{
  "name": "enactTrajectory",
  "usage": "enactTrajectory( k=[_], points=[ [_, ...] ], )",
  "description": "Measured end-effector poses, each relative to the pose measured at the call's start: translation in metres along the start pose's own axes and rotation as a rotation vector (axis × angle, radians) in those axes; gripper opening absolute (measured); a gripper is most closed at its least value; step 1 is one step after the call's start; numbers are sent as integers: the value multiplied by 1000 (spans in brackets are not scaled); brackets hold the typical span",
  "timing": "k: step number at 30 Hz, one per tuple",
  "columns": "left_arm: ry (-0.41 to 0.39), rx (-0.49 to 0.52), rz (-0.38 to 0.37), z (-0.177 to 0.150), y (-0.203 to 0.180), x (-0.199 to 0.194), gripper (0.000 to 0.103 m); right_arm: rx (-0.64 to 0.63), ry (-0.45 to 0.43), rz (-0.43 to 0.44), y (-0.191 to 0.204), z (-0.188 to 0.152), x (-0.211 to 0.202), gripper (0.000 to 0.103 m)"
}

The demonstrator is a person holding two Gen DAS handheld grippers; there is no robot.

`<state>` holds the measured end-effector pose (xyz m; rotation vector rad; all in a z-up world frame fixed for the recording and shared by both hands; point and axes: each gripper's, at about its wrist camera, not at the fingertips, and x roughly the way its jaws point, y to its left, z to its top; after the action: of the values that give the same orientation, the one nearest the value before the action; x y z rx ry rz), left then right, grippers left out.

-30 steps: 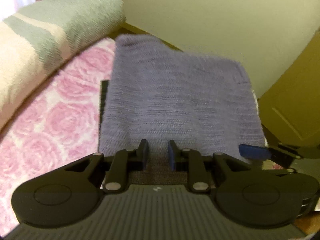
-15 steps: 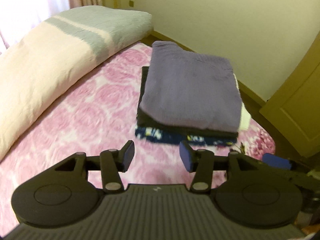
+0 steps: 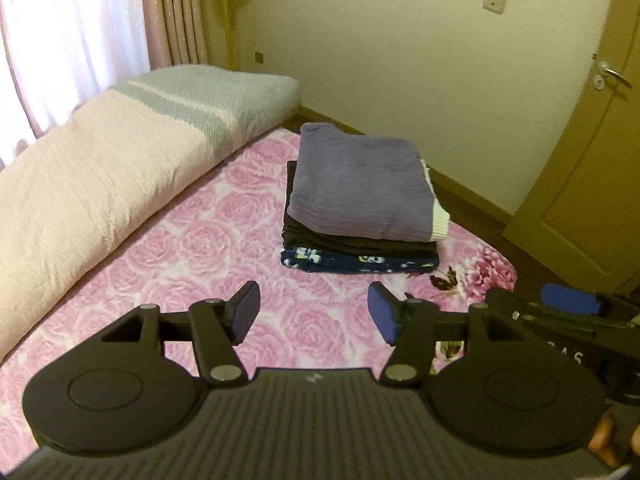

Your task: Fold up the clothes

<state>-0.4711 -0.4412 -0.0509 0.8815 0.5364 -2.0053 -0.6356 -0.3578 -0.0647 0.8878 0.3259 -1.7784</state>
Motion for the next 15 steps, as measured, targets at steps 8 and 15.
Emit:
enactTrajectory(
  k=[8,15],
  points=[
    [-31,25,-5,-26,-16,-36,58,-16,-52,-25,5,-27,-45,65],
    [-74,46,-11,-42,-23,-55,66,-78,-111,-73,9,-45,-67,65]
  ],
)
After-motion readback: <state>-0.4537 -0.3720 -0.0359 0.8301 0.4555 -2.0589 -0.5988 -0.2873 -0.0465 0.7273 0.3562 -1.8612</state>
